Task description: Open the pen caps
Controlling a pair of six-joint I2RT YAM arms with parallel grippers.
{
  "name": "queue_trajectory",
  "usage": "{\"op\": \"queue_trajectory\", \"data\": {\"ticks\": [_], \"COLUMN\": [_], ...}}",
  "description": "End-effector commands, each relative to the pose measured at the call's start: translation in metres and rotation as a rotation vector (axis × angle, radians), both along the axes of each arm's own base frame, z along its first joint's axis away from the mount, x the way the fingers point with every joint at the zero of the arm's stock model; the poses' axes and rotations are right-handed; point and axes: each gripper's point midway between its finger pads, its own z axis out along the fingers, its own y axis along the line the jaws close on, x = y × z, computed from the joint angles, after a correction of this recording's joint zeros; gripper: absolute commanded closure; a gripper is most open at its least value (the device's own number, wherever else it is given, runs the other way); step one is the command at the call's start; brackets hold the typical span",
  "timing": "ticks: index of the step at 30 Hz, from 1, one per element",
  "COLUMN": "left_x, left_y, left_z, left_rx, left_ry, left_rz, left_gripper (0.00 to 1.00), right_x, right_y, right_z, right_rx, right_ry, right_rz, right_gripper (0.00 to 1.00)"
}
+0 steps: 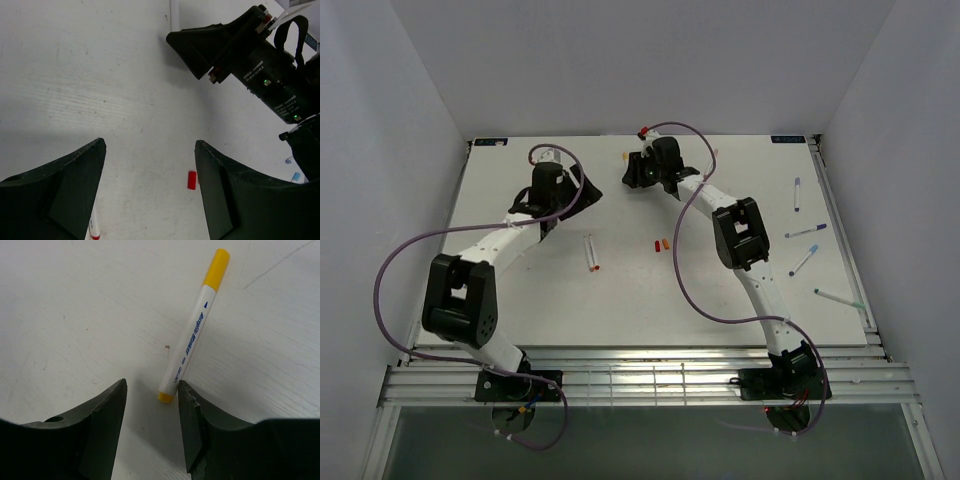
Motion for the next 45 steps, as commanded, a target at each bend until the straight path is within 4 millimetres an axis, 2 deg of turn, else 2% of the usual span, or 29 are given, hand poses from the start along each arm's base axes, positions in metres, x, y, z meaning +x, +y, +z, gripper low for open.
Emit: {"op": "queue_trajectory", "data": {"ticks": [1, 6, 8, 9, 10, 11, 12, 13, 15, 16, 18, 19, 21, 22, 23, 24, 25, 27, 28, 29, 30, 31, 33, 34, 37, 39, 45], "left_x": [0.019, 0.055, 0.068, 0.075, 0.090, 0.097, 0.103, 0.113, 0.126, 0.134, 0.147, 0.151, 0.170, 0.173, 0.182, 0.187, 0.189, 0.203, 0.204, 0.205, 0.212, 0.212, 0.215, 0.215, 0.216, 0.215, 0.207], "left_y": [-0.006, -0.026, -0.035, -0.038, -0.041, -0.041, -0.042, -0.043, -0.043, -0.046, -0.052, -0.059, -0.067, -0.075, -0.083, -0.086, -0.095, -0.095, -0.102, -0.101, -0.099, -0.101, -0.102, -0.100, -0.100, -0.093, -0.088], "left_z": [0.014, 0.015, 0.013, 0.011, 0.005, 0.002, 0.001, -0.002, 0.001, 0.001, 0.002, 0.001, -0.006, -0.009, 0.000, -0.019, -0.025, -0.036, -0.039, -0.045, -0.049, -0.050, -0.052, -0.055, -0.061, -0.066, -0.083], "left_rx": [0.032, 0.017, 0.035, 0.047, 0.066, 0.099, 0.112, 0.129, 0.155, 0.152, 0.147, 0.151, 0.172, 0.179, 0.181, 0.214, 0.232, 0.277, 0.287, 0.302, 0.320, 0.322, 0.337, 0.364, 0.389, 0.423, 0.452], "left_ry": [-0.008, -0.031, -0.052, -0.061, -0.066, -0.082, -0.095, -0.110, -0.160, -0.177, -0.202, -0.206, -0.206, -0.203, -0.229, -0.213, -0.214, -0.218, -0.221, -0.203, -0.204, -0.204, -0.217, -0.217, -0.219, -0.207, -0.180], "left_rz": [-0.027, -0.092, -0.139, -0.155, -0.158, -0.173, -0.180, -0.183, -0.189, -0.190, -0.192, -0.200, -0.190, -0.192, -0.194, -0.194, -0.195, -0.142, -0.142, -0.129, -0.091, -0.084, -0.075, -0.043, -0.029, 0.007, 0.022], "left_gripper": [0.18, 0.19, 0.22, 0.24, 0.25, 0.27, 0.28, 0.28, 0.29, 0.30, 0.33, 0.33, 0.34, 0.34, 0.34, 0.35, 0.35, 0.35, 0.35, 0.36, 0.36, 0.37, 0.37, 0.37, 0.37, 0.37, 0.38], "right_x": [0.002, -0.003, 0.001, -0.007, -0.010, -0.010, -0.013, -0.029, -0.035, -0.047, -0.061, -0.075, -0.090, -0.099, -0.108, -0.114, -0.121, -0.133, -0.141, -0.145, -0.152, -0.158, -0.164, -0.169, -0.176, -0.178, -0.184], "right_y": [0.010, 0.018, 0.011, 0.000, -0.007, -0.014, -0.028, -0.048, -0.075, -0.091, -0.110, -0.123, -0.135, -0.140, -0.146, -0.152, -0.157, -0.166, -0.170, -0.174, -0.180, -0.185, -0.196, -0.199, -0.213, -0.220, -0.227], "right_z": [0.022, 0.033, 0.049, 0.032, 0.065, 0.084, 0.092, 0.099, 0.115, 0.124, 0.129, 0.136, 0.139, 0.156, 0.148, 0.147, 0.161, 0.158, 0.168, 0.170, 0.164, 0.175, 0.170, 0.177, 0.180, 0.183, 0.184], "right_rx": [0.085, 0.150, 0.153, 0.135, 0.158, 0.200, 0.212, 0.203, 0.207, 0.190, 0.163, 0.150, 0.140, 0.144, 0.126, 0.115, 0.125, 0.116, 0.121, 0.118, 0.111, 0.121, 0.112, 0.120, 0.117, 0.123, 0.150], "right_ry": [-0.032, -0.031, -0.052, -0.010, -0.047, -0.102, -0.119, -0.116, -0.139, -0.141, -0.133, -0.135, -0.126, -0.156, -0.136, -0.116, -0.133, -0.116, -0.130, -0.136, -0.123, -0.146, -0.145, -0.161, -0.180, -0.192, -0.206], "right_rz": [0.039, 0.107, 0.068, 0.049, 0.036, 0.019, -0.011, -0.056, -0.112, -0.157, -0.188, -0.218, -0.230, -0.230, -0.237, -0.245, -0.248, -0.251, -0.250, -0.251, -0.256, -0.254, -0.269, -0.271, -0.299, -0.320, -0.324], "right_gripper": [0.48, 0.48, 0.48, 0.49, 0.49, 0.49, 0.49, 0.49, 0.49, 0.49, 0.48, 0.48, 0.48, 0.48, 0.48, 0.48, 0.48, 0.48, 0.48, 0.48, 0.47, 0.47, 0.47, 0.47, 0.47, 0.47, 0.47]}}
